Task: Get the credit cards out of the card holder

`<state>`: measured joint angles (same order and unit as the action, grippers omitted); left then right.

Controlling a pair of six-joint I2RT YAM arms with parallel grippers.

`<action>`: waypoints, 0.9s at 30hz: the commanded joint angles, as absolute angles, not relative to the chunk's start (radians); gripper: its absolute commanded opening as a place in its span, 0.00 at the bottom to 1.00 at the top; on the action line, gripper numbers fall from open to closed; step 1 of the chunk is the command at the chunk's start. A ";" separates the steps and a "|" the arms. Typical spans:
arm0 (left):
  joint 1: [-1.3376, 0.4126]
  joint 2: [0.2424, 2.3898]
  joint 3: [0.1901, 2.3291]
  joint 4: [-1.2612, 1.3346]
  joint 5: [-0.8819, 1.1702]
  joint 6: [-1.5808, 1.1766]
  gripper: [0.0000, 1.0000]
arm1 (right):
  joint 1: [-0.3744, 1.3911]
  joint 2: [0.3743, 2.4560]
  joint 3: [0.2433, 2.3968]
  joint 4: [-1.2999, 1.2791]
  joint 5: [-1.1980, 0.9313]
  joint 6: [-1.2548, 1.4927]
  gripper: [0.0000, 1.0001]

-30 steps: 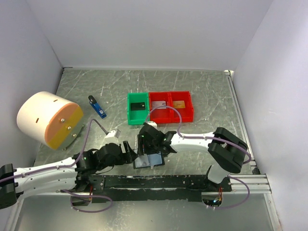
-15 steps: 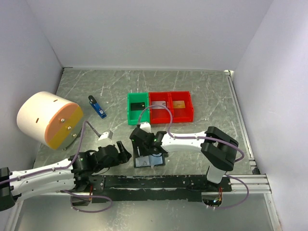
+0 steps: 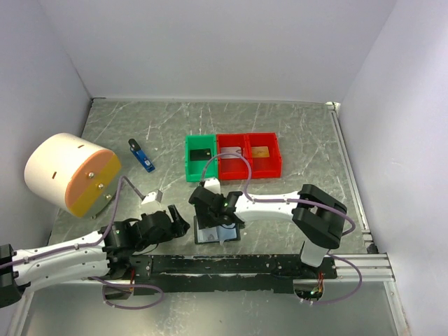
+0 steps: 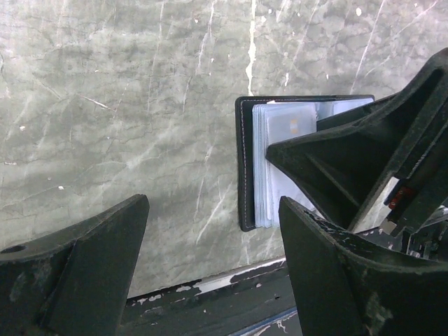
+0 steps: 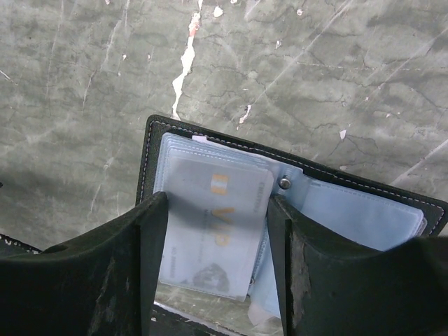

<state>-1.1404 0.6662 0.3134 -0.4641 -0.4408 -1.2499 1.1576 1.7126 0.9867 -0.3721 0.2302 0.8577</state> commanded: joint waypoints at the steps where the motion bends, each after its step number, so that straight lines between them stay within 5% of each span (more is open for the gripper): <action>1: -1.138 0.698 0.329 -0.411 -0.426 -1.220 0.87 | 1.147 1.717 0.934 -0.349 0.186 0.864 0.54; 12: -1.139 0.697 0.287 -0.216 -0.325 -1.147 0.86 | 1.073 1.654 0.831 -0.210 0.046 0.872 0.55; 19: -1.138 0.656 0.322 -0.404 -0.427 -1.249 0.86 | 1.118 1.703 0.933 -0.373 0.195 0.831 0.69; 27: -1.138 0.586 0.343 -0.541 -0.483 -1.296 0.86 | 1.167 1.783 1.027 -0.460 0.285 0.833 0.66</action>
